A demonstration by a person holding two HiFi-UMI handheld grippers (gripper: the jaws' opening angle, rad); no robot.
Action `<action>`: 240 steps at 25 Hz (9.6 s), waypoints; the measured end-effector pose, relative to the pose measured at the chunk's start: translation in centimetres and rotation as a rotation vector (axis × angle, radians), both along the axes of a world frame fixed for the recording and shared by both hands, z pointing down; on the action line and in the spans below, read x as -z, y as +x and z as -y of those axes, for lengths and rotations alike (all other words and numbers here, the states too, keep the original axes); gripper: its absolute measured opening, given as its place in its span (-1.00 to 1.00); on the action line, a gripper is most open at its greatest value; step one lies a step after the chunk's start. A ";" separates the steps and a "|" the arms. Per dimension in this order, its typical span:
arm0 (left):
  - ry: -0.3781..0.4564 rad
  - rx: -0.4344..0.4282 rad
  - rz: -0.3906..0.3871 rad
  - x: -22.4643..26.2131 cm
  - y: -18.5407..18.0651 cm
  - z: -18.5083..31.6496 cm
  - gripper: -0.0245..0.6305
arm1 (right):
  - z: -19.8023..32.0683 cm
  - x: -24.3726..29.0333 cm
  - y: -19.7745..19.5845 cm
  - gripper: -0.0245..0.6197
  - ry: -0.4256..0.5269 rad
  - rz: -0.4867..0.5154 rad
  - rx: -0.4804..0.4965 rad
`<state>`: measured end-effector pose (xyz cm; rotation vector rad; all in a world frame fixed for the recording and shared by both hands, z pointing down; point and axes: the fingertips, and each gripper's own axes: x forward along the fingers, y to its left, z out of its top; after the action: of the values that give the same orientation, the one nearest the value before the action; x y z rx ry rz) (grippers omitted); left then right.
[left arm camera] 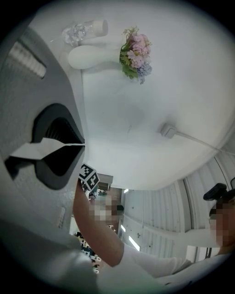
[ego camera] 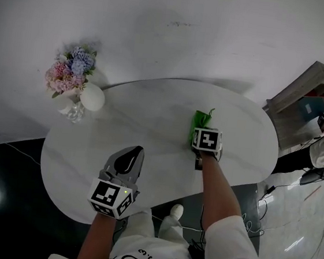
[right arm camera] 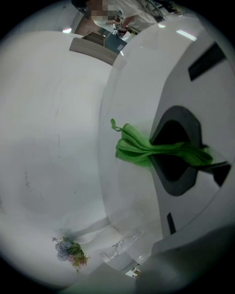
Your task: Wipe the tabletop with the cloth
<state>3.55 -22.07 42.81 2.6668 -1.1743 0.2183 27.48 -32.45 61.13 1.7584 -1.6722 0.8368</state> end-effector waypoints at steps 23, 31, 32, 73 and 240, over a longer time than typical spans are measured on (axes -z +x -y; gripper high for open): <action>0.071 -0.081 0.011 3.1 6.0 -4.2 -0.86 | -12.8 -0.7 6.5 -0.80 -0.013 0.026 -0.115; 0.087 -0.079 0.019 3.6 7.5 -6.4 -0.86 | -17.1 -0.8 8.0 -0.80 0.003 0.039 -0.134; 0.089 -0.077 0.020 3.6 7.7 -6.7 -0.86 | -17.5 -0.9 8.1 -0.80 0.004 0.039 -0.131; 0.163 0.359 -0.013 7.3 -14.3 -3.2 -0.86 | -9.4 14.1 -10.6 -0.79 0.184 0.144 0.338; 0.127 0.124 -0.050 3.9 -48.2 -9.8 -0.86 | -28.9 9.0 -32.3 -0.79 0.252 0.095 -0.314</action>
<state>-44.61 -12.28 38.91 2.6757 -1.3750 0.0575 -4.79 -3.58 52.12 2.2277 -1.6434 0.8867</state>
